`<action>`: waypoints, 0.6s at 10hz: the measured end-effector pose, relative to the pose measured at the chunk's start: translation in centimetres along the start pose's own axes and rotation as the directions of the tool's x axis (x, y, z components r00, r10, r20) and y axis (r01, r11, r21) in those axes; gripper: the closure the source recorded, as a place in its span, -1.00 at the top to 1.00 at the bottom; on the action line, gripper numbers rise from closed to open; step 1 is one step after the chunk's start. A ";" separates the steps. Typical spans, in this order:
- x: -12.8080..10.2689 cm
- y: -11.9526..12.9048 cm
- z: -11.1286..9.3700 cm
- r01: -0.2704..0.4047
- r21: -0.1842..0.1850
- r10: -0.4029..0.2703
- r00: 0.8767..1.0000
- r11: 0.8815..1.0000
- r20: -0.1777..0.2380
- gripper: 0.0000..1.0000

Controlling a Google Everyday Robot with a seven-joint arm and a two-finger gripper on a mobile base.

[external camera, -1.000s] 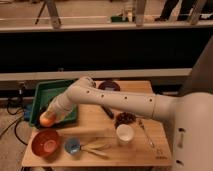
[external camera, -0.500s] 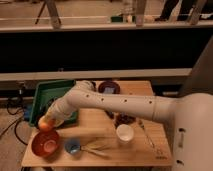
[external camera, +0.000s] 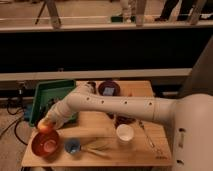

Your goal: Place apple in red bowl

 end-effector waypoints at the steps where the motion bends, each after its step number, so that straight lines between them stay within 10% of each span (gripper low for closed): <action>1: -0.1 0.1 0.1 -0.002 0.002 0.002 1.000 1.000 0.002 -1.00; 6: -0.7 0.6 0.6 -0.003 0.011 0.002 1.000 1.000 0.016 -1.00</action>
